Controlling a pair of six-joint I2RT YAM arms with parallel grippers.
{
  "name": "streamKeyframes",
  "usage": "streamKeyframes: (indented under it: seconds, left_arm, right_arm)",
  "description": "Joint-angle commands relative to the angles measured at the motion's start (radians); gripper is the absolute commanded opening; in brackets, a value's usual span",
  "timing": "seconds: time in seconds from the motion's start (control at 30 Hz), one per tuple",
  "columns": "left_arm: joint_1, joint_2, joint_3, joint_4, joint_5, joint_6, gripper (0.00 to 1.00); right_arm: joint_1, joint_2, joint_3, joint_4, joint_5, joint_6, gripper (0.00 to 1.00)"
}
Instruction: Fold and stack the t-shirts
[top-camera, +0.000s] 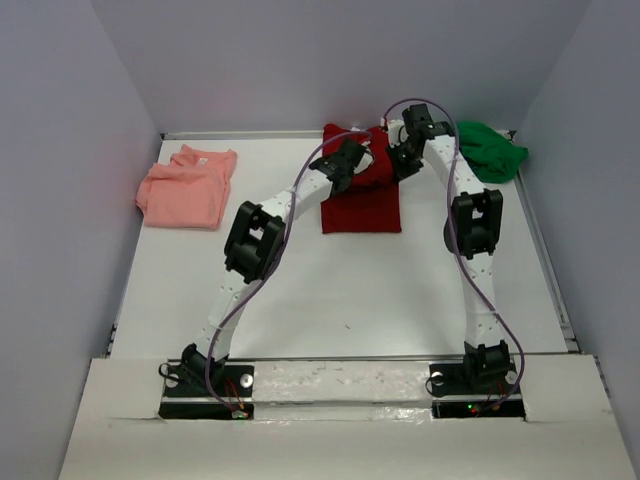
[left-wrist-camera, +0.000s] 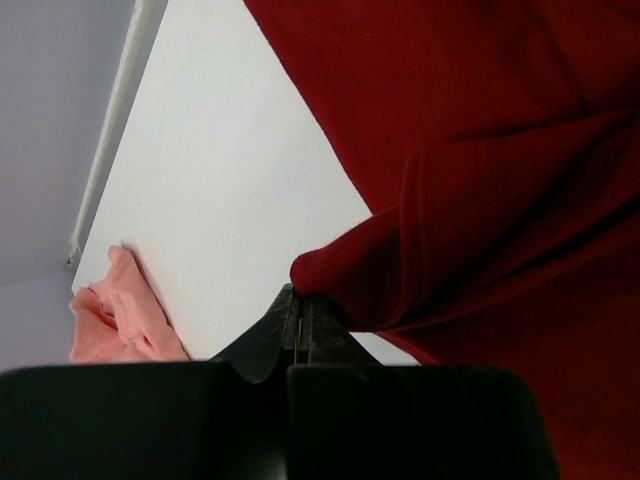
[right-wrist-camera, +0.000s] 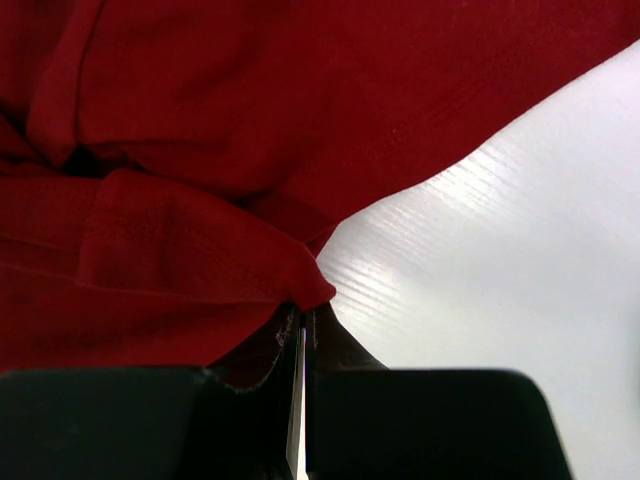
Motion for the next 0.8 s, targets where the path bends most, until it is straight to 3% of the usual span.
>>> streamKeyframes:
  seconds: [0.0,0.27,0.37,0.4,0.43,0.47,0.5,0.57,0.6,0.67,0.77]
  left_arm:
    - [0.005,0.009,0.057,0.047,-0.036,0.031,0.00]
    - [0.005,0.071,0.114,0.061,-0.056,0.044,0.00]
    - [0.005,0.082,0.114,0.084,-0.072,0.056,0.05]
    - [0.007,0.086,0.114,0.088,-0.075,0.058,0.09]
    - [0.005,0.091,0.116,0.096,-0.076,0.058,0.19]
    - [0.005,0.095,0.114,0.102,-0.082,0.056,0.23]
    - [0.005,0.100,0.116,0.107,-0.084,0.058,0.29]
    - [0.004,0.105,0.111,0.122,-0.095,0.061,0.40]
    - [0.004,0.106,0.111,0.128,-0.102,0.068,0.51]
    - [0.002,0.102,0.099,0.162,-0.133,0.074,0.57]
    - [-0.001,0.083,0.082,0.205,-0.177,0.096,0.71]
  right_arm:
    - [-0.008,0.025,0.061,0.063,0.022,0.000,0.00]
    - [-0.008,0.043,0.046,0.102,0.022,-0.001,0.00]
    - [-0.008,0.054,0.051,0.114,0.028,-0.001,0.00]
    - [-0.008,0.058,0.057,0.114,0.028,-0.001,0.05]
    - [-0.008,0.064,0.061,0.114,0.027,0.000,0.19]
    - [-0.008,0.066,0.061,0.114,0.025,0.000,0.32]
    - [-0.008,0.067,0.060,0.114,0.027,-0.001,0.61]
    - [-0.008,0.066,0.057,0.114,0.025,-0.003,0.77]
    - [-0.008,0.064,0.051,0.116,0.027,-0.006,0.90]
    - [-0.008,0.061,0.048,0.117,0.039,-0.012,0.98]
    - [-0.008,0.054,0.043,0.117,0.053,-0.018,1.00]
